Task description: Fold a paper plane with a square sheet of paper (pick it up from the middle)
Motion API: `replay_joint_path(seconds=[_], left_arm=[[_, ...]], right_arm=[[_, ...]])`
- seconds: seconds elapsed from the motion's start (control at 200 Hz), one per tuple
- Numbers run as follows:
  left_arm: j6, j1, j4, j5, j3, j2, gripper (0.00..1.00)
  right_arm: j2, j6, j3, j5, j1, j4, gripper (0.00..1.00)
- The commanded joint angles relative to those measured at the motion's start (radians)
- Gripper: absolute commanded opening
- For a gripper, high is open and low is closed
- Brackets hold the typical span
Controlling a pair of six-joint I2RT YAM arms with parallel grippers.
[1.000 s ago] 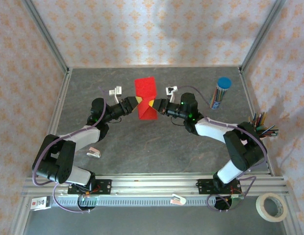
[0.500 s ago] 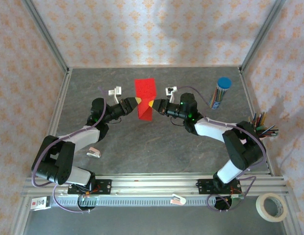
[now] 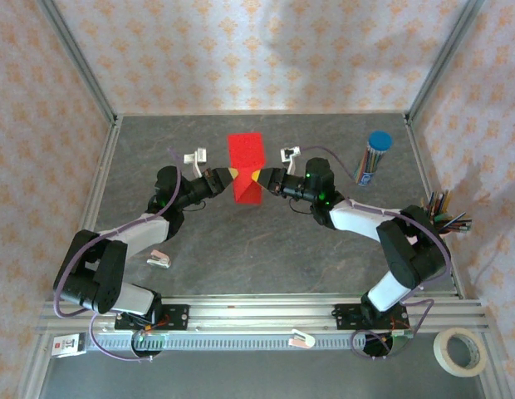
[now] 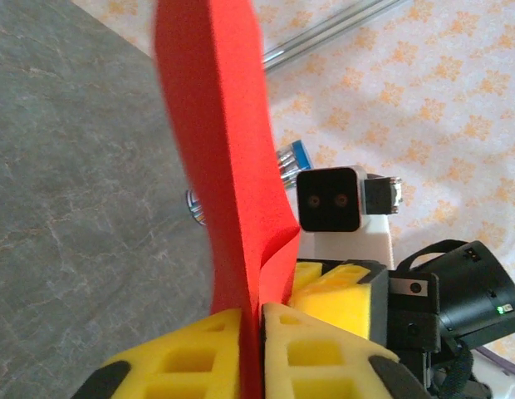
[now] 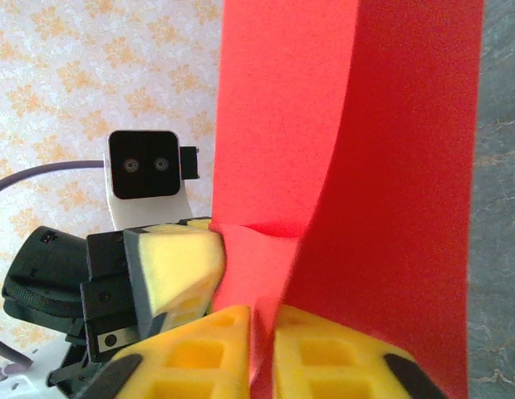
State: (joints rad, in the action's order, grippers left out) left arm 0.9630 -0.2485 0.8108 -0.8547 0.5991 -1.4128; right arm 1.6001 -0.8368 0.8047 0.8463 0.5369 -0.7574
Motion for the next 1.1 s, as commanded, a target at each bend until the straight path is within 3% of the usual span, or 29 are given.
replay_joint_path(seconds=[0.0,0.16,0.315,0.465,0.661,0.821,1.091], left_arm=[[-0.066,0.001,-0.069,0.036,0.027,0.029,0.09],[-0.199,0.008,-0.296,0.111,0.078,0.058,0.05],[-0.397,0.008,-0.635,0.277,0.201,0.071,0.04],[-0.55,-0.01,-0.944,0.529,0.354,0.061,0.03],[-0.678,-0.093,-1.293,0.992,0.59,-0.035,0.03],[-0.721,-0.183,-1.442,1.271,0.715,-0.146,0.03],[-0.698,-0.301,-1.534,1.46,0.799,-0.339,0.03]], right_arm=[[-0.012,0.011,-0.005,-0.033,-0.019,0.039,0.22],[-0.065,0.049,-0.025,-0.134,-0.046,0.14,0.38],[-0.122,0.084,-0.044,-0.275,-0.064,0.245,0.5],[-0.165,0.117,-0.053,-0.422,-0.064,0.348,0.6],[-0.204,0.123,-0.077,-0.553,-0.066,0.424,0.69],[-0.229,0.118,-0.094,-0.62,-0.065,0.454,0.72],[-0.248,0.101,-0.1,-0.685,-0.073,0.491,0.72]])
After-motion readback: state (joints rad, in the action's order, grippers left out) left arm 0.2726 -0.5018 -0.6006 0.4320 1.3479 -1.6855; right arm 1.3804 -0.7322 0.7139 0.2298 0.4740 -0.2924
